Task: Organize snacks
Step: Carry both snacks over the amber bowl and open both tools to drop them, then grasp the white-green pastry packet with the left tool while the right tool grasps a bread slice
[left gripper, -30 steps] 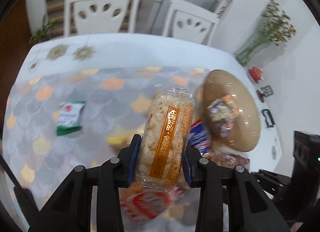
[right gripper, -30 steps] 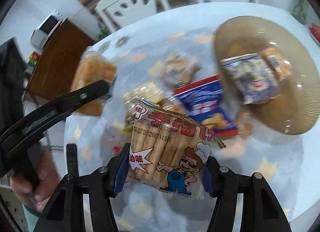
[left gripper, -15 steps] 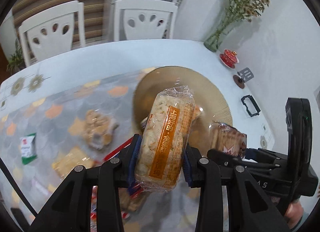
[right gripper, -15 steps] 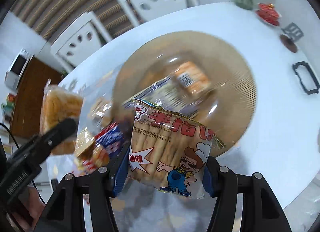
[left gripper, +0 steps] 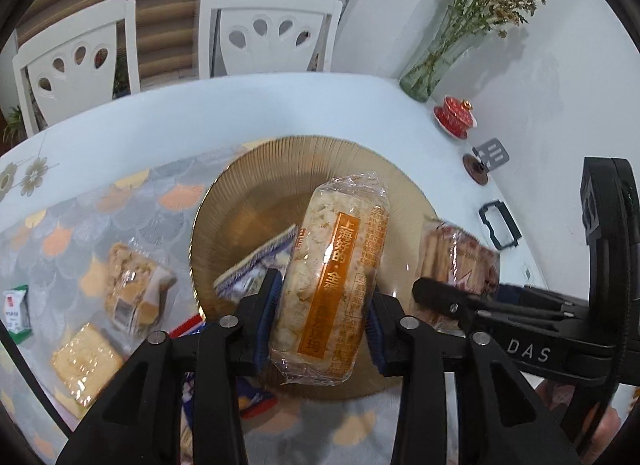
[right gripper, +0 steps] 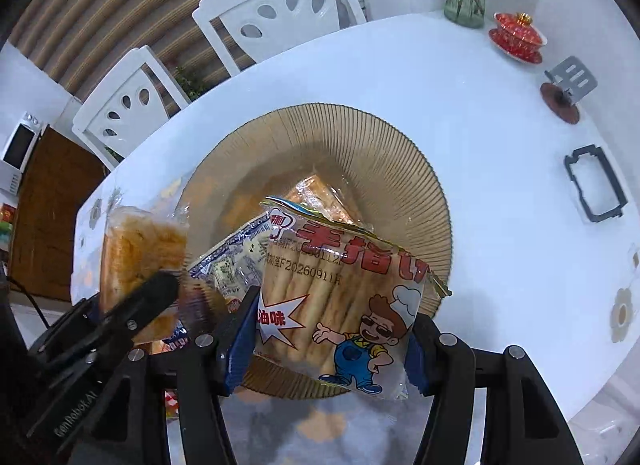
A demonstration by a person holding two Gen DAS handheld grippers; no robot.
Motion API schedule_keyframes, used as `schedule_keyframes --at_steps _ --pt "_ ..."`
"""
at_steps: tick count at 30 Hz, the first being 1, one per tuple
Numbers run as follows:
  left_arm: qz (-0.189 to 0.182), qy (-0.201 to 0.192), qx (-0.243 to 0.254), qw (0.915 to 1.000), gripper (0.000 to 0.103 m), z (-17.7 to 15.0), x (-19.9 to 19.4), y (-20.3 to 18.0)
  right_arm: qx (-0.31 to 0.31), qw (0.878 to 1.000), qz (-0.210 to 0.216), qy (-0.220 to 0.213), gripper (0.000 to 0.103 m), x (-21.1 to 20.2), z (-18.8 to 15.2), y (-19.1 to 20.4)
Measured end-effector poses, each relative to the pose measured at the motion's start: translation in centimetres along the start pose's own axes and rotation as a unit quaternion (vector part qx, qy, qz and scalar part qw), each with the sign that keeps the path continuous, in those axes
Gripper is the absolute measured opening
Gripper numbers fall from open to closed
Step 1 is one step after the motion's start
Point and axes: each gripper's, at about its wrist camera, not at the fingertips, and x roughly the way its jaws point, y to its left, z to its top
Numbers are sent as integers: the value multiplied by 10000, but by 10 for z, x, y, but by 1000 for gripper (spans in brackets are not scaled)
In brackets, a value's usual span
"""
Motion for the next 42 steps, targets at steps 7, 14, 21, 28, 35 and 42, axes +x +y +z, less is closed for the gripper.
schedule_keyframes --at_steps 7,14,21,28,35,42 --pt "392 -89 -63 9992 81 -1 -4 17 208 9997 84 93 66 5 6 -21" --pt "583 -297 -592 9961 81 -21 -36 65 260 9992 187 244 66 10 -6 -16" --pt "802 -743 -1322 9852 81 -52 -95 132 -92 9983 499 298 66 10 -26 26" --pt "1132 -1049 -1972 9681 81 -86 -151 200 -841 9915 967 235 71 5 -53 100" --pt "1319 -1065 -2289 9586 81 -109 -175 248 -1406 9801 1235 658 71 26 -82 169" --pt "1441 -882 -2240 9598 81 -117 -168 287 -1365 9729 1453 1174 71 59 -89 210"
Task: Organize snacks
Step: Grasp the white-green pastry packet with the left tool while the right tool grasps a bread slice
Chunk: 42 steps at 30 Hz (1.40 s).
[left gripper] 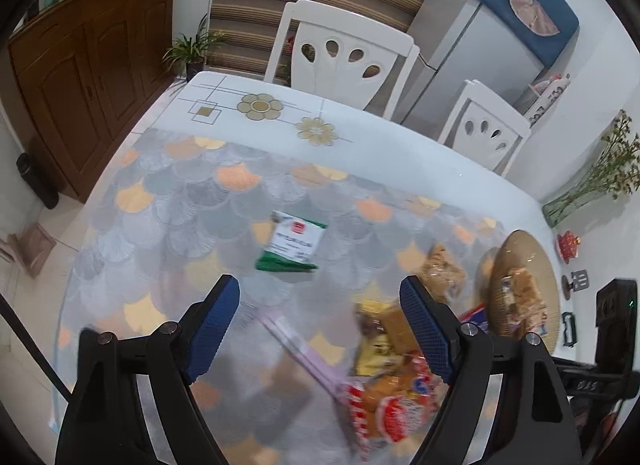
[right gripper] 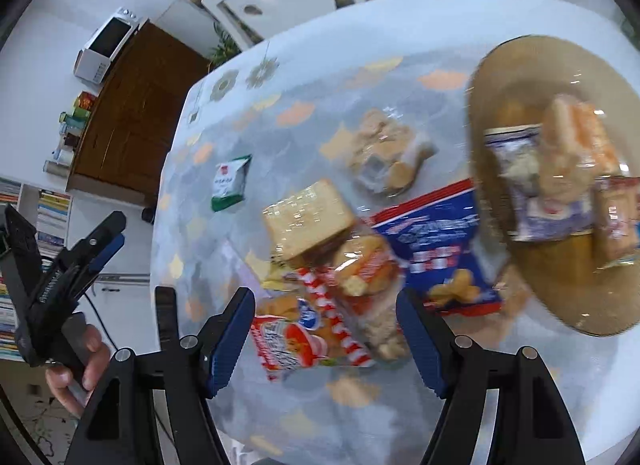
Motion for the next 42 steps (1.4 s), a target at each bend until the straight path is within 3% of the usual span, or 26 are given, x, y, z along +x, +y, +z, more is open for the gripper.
schedule_keyframes --at_steps 5,10,16,21,26,30,36,39,42 --pt "190 358 235 9989 81 5 34 18 588 9976 308 199 71 21 14 6" --pt "-73 635 352 9973 81 11 66 30 1095 9929 343 310 71 42 27 13" --pt "-499 951 605 9924 81 19 112 31 1987 9775 337 625 73 79 39 2" --pt "-439 1122 688 9903 81 16 138 30 2538 9645 324 648 73 92 43 -12" --pt "-306 1165 846 9891 81 23 158 25 2642 9619 121 695 73 105 56 -8" --pt "-33 1120 1296 9852 79 23 167 14 2756 9578 -210 784 74 118 61 -5" --pt "121 1022 1519 9830 79 21 170 9 2508 9634 -542 772 74 127 65 1" --pt "436 897 1772 9791 70 15 170 3 2434 9648 -698 708 74 132 65 5" --pt "598 712 2025 9749 48 12 163 -4 2297 9674 -854 646 69 133 63 11"
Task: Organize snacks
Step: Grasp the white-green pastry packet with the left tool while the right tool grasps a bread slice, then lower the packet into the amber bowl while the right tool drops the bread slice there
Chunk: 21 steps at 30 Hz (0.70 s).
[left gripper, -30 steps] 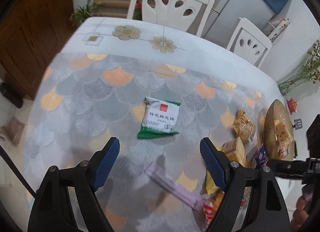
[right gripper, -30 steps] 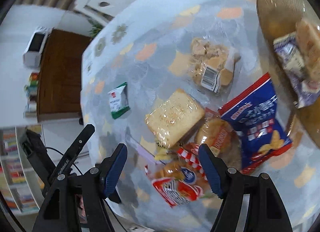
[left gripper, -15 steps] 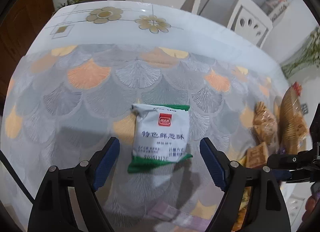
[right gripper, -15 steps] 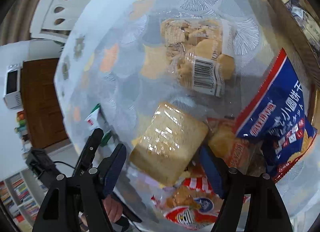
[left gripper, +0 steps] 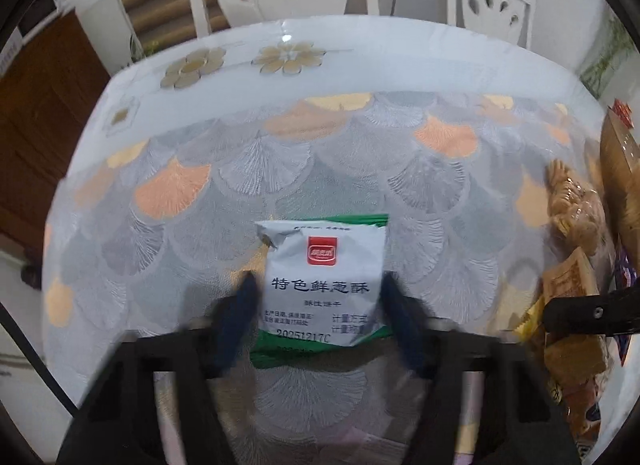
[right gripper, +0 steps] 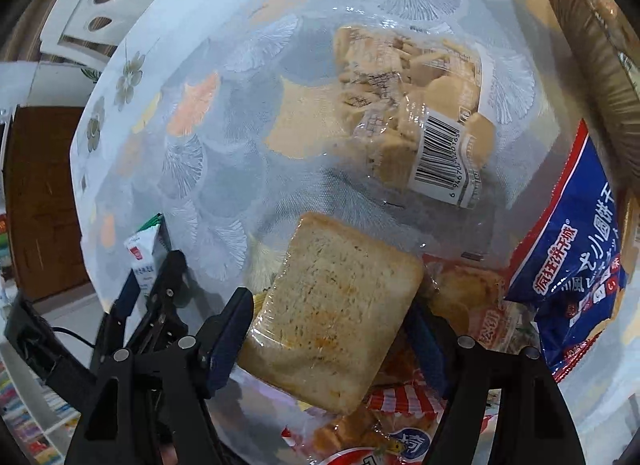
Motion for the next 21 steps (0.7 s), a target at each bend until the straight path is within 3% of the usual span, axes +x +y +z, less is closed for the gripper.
schedule_keyframes --at_steps 4,6,10,21 --pt "-32 -295 -32 9996 47 -4 -15 2 -128 9999 -58 -97 60 -6 -6 -3" --pt "-421 -332 -274 9982 47 -4 -24 10 -252 9996 16 -135 55 -10 -9 -4" --pt "-946 -461 -523 9931 47 -2 -48 20 -499 9978 206 -384 54 -30 -19 -5" --pt "-1183 -979 -245 9878 47 1 -116 -15 -620 9904 593 -1086 54 -96 -41 -23"
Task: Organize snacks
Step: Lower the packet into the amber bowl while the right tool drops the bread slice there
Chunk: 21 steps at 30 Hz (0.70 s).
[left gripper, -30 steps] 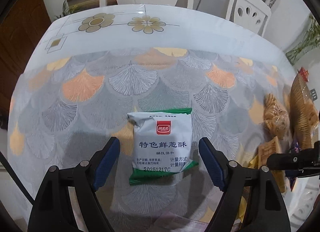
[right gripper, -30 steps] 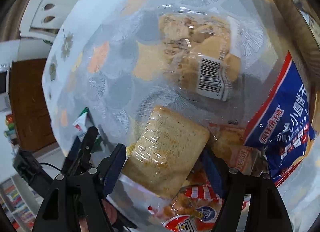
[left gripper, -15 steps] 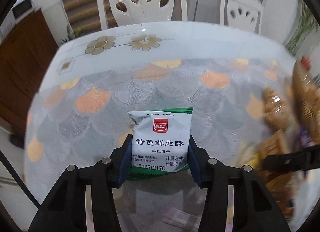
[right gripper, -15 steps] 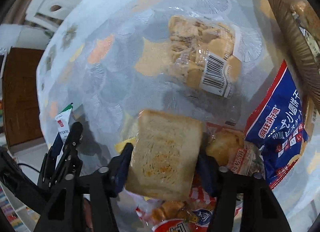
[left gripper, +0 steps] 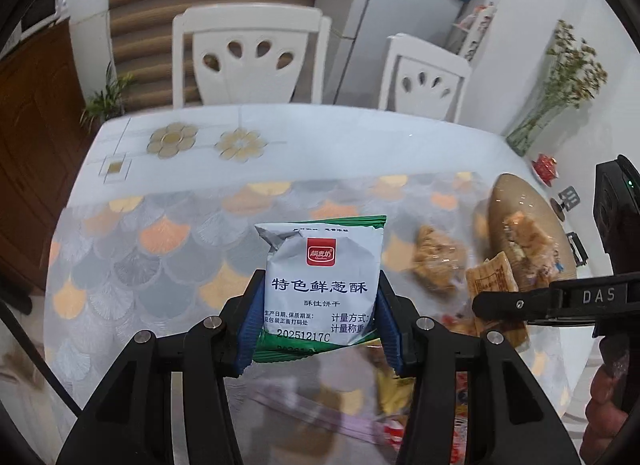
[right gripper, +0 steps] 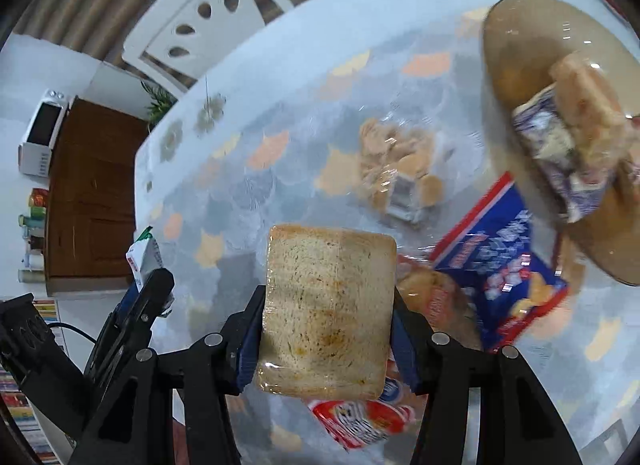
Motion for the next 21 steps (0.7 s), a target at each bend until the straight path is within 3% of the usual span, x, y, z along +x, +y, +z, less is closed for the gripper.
schedule_keyframes --at_steps 8,21 --pt "-243 -155 321 9991 47 2 -13 -57 253 9990 3 -363 54 -49 -11 -44" --pt "-658 -177 884 9938 47 5 -6 -177 837 9926 -161 -860 54 -122 -5 -155"
